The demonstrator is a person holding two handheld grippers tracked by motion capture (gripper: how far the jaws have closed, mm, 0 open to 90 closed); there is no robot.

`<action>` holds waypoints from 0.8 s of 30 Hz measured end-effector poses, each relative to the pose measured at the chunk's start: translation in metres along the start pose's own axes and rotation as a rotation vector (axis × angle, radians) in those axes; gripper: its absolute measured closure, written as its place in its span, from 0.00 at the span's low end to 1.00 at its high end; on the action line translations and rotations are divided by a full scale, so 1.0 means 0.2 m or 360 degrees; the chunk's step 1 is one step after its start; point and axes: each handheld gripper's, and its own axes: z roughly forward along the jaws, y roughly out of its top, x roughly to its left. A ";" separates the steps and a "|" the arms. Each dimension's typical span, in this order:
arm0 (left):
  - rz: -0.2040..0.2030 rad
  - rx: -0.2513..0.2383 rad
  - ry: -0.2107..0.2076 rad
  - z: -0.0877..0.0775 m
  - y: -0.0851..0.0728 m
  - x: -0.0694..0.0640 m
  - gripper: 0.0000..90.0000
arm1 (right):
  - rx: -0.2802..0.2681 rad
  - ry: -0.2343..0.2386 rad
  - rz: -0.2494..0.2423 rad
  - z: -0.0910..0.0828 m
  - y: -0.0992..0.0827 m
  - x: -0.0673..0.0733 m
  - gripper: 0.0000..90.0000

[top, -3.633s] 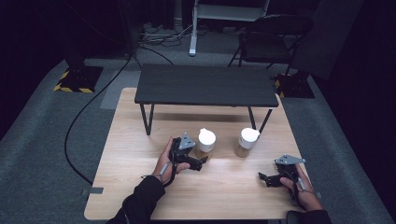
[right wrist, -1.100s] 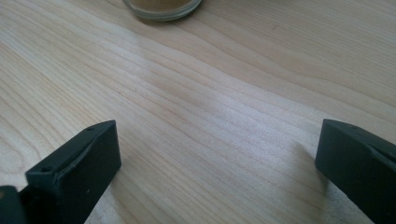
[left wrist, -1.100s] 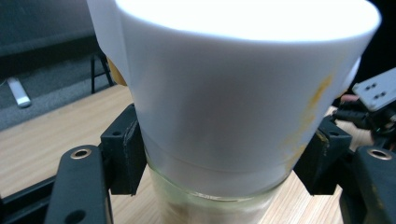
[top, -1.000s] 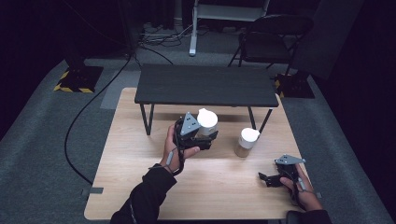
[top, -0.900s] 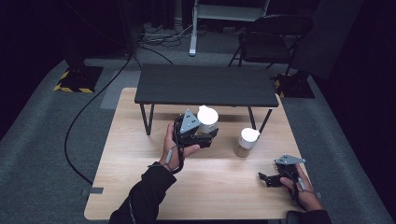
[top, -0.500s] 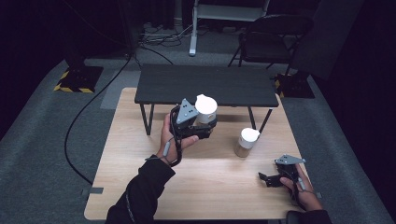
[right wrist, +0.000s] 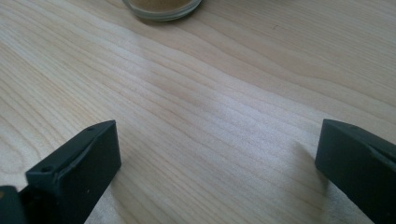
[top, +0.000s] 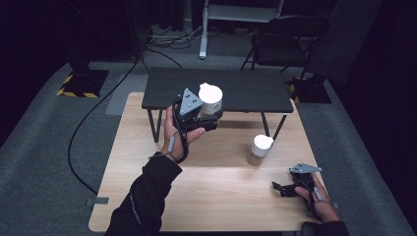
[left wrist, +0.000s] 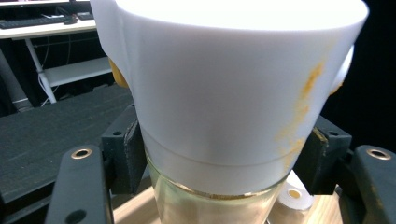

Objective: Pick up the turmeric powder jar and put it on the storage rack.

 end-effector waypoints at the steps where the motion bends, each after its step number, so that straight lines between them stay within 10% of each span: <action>1: 0.0000 -0.0002 0.0008 0.00 0.01 0.00 0.34 | 0.0000 0.0000 -0.0001 0.00 0.00 0.00 0.00; 24: 0.0011 0.0017 0.0192 0.14 0.12 0.11 0.34 | -0.0001 0.0002 -0.0003 0.00 0.00 0.00 0.00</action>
